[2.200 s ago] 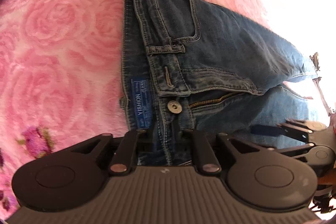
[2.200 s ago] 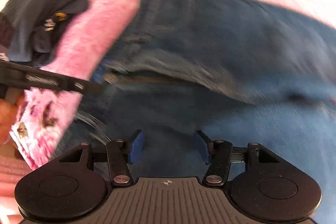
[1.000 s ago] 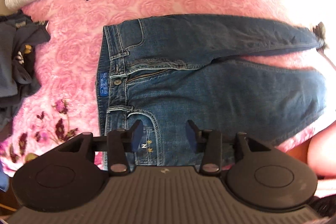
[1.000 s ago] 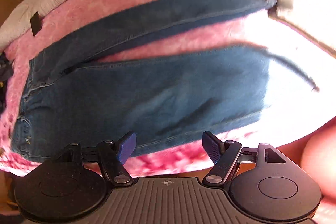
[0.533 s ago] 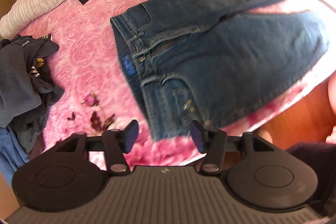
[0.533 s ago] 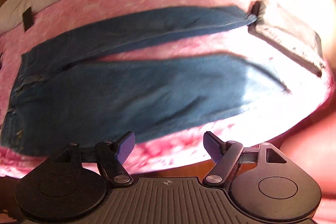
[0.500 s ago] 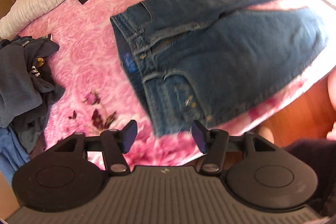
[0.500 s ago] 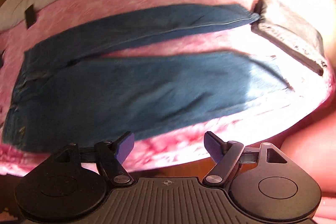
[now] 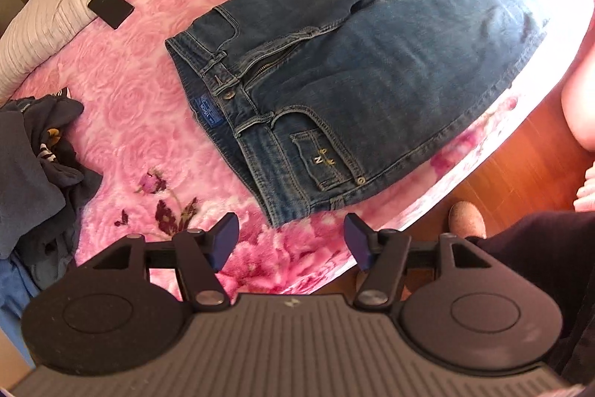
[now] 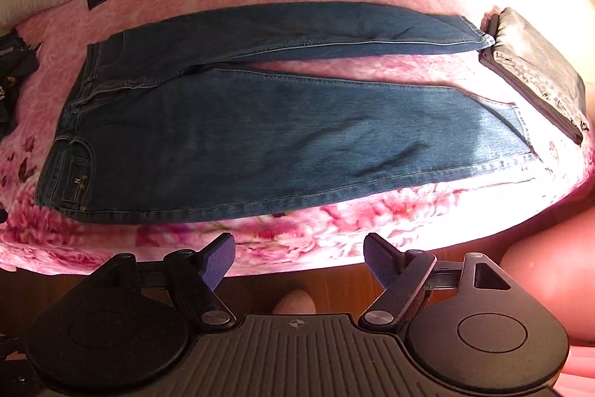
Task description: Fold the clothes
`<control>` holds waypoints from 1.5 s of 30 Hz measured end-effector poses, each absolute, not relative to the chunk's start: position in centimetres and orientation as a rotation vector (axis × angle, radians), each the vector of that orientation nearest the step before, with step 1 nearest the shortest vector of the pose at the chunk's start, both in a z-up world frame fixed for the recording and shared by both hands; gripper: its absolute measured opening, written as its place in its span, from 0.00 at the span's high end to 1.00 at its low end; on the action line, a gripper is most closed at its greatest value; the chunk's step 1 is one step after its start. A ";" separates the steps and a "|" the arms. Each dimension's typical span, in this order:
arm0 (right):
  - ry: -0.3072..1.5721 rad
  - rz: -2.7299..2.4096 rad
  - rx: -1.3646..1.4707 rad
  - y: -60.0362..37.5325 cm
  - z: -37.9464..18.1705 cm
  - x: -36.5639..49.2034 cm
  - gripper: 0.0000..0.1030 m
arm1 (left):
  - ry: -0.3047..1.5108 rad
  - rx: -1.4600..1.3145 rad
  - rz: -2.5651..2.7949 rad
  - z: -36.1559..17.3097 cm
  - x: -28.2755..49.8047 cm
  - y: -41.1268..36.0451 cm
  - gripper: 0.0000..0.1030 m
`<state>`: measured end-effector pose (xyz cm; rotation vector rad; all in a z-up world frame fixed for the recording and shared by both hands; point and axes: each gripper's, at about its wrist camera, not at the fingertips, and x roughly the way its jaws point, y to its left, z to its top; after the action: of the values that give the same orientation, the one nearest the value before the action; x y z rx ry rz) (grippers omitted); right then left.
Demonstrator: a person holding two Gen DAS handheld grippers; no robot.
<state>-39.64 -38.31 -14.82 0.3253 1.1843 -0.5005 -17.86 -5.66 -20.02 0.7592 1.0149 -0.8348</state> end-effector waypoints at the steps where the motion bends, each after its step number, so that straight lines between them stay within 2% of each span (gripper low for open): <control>1: 1.184 -0.501 0.323 -38.4 -14.7 -39.7 0.23 | 1.016 0.755 -0.836 -20.0 -17.9 -5.8 0.43; 18: 1.175 -0.558 0.356 -41.2 -14.1 -41.8 0.23 | 1.007 0.788 -0.889 -20.7 -18.4 -8.5 0.43; 28: 1.180 -0.581 0.290 -42.9 -13.6 -45.0 0.23 | 0.960 0.913 -0.987 -22.7 -19.9 -11.0 0.43; 37: 1.215 -0.529 0.307 -51.9 -15.6 -47.5 0.23 | 1.001 0.928 -0.857 -23.5 -20.6 -16.5 0.43; 45: 1.271 -0.372 0.067 -61.5 -18.3 -48.8 0.23 | 0.905 1.107 -0.826 -24.6 -25.3 -21.0 0.43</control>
<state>-48.82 -61.53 -18.30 0.0675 1.2715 -0.3717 -25.35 -20.99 -24.63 1.1075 0.9045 -0.8261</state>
